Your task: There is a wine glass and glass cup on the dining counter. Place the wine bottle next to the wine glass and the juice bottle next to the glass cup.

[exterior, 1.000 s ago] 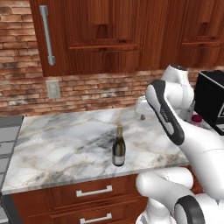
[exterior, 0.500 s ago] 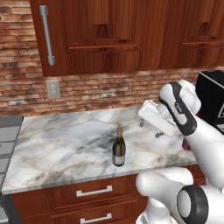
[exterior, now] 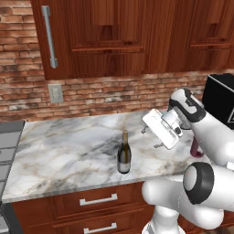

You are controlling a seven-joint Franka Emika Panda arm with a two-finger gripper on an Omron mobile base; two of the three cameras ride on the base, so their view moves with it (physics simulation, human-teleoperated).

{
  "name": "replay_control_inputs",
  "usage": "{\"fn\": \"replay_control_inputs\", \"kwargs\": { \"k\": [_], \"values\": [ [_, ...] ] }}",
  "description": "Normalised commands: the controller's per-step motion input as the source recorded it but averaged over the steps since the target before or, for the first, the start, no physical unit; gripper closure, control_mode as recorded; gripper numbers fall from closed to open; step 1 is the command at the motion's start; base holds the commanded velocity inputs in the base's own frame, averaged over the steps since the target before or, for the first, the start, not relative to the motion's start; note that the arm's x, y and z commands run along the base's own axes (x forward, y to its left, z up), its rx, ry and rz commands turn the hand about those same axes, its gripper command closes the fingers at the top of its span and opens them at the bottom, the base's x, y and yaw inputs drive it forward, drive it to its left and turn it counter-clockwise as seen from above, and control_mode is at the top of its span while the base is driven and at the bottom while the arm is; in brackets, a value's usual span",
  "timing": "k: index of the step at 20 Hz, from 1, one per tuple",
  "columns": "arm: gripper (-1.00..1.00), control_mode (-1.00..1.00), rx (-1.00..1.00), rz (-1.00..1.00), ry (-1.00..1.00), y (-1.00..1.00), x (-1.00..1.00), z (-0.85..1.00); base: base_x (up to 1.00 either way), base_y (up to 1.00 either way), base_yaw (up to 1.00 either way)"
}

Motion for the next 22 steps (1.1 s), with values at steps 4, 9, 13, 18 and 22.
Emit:
{"fn": "replay_control_inputs", "kwargs": {
  "k": [4,9,13,18,22],
  "values": [
    [-1.0,-1.0,0.15,-0.18,0.32,0.48,0.0,-0.28,0.0,0.0,0.0],
    [-1.0,-1.0,0.11,-0.05,0.19,0.1,0.0,-0.18,0.0,0.0,0.0],
    [-1.0,-1.0,0.06,0.0,0.1,0.0,0.18,-0.19,0.0,0.0,0.0],
    [-1.0,-1.0,0.01,0.0,0.08,0.07,0.27,-0.28,0.0,0.0,0.0],
    [-1.0,-1.0,0.01,0.0,0.07,0.05,0.15,-0.13,0.0,0.0,0.0]
  ]
}}
